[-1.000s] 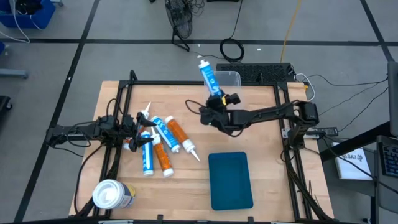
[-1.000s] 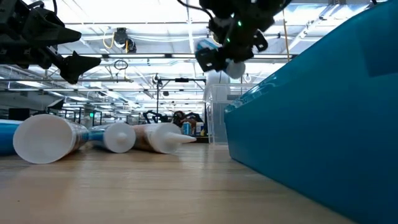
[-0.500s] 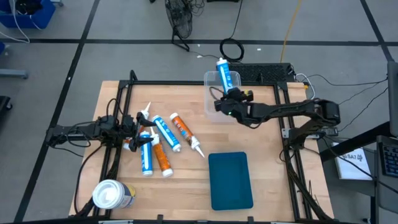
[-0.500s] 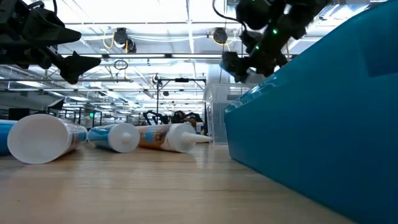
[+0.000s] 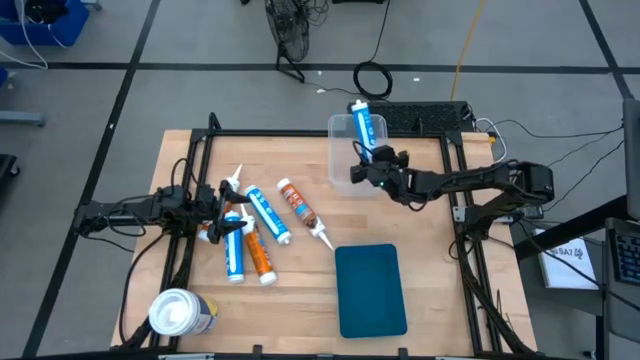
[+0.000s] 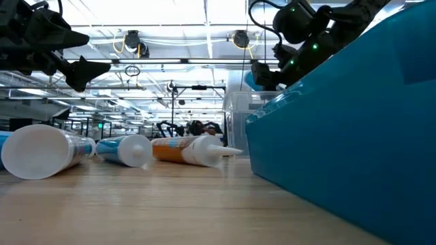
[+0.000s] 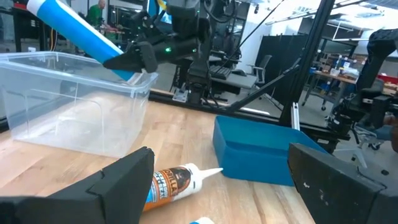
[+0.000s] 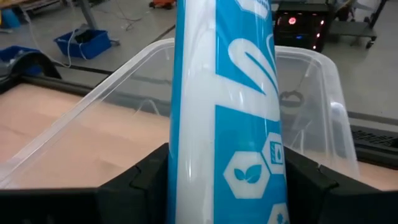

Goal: Sort silicone sealant tubes
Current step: Put the right blue sealant into the transparent container, then put the right orange sealant into the blue bin

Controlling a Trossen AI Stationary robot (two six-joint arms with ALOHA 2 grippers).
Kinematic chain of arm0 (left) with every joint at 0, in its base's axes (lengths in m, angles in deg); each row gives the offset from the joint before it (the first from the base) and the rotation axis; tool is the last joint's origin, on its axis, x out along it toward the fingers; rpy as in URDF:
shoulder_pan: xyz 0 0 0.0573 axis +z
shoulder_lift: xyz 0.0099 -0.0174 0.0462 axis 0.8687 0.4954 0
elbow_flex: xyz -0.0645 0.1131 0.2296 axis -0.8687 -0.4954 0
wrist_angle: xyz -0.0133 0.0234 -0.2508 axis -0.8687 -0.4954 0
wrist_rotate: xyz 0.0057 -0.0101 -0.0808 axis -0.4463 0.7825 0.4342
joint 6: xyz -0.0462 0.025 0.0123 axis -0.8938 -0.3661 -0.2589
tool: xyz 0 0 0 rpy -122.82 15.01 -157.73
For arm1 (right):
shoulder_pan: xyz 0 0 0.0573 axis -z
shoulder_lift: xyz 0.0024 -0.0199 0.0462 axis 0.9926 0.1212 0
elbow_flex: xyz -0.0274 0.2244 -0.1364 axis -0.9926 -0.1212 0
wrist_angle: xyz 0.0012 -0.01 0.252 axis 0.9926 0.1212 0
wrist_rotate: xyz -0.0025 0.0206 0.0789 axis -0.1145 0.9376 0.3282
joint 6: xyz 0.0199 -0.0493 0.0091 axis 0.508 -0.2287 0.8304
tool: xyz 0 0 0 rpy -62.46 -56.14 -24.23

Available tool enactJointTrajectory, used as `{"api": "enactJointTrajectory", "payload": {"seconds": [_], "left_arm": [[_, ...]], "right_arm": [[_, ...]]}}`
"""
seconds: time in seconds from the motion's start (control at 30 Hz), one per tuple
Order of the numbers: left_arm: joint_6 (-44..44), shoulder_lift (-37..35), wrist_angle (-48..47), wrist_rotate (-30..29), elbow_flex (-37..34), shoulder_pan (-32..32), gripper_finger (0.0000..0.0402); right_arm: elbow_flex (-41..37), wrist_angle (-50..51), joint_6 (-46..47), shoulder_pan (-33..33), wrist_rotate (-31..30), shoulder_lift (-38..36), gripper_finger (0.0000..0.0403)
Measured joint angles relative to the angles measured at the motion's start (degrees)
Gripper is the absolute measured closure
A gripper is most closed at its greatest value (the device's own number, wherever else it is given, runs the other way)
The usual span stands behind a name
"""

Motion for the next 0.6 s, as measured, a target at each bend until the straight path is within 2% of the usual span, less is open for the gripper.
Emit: {"api": "enactJointTrajectory", "payload": {"seconds": [0.33, 0.6], "left_arm": [[0.00, 0.00, 0.00, -0.09, 0.00, -0.01, 0.0041], [0.00, -0.02, 0.03, -0.09, 0.00, -0.01, 0.0041]], "right_arm": [[-0.02, -0.32, -0.73, -0.29, -0.34, -0.02, 0.0131], [-0.02, -1.58, -1.17, -0.29, -0.18, 0.00, 0.0126]]}}
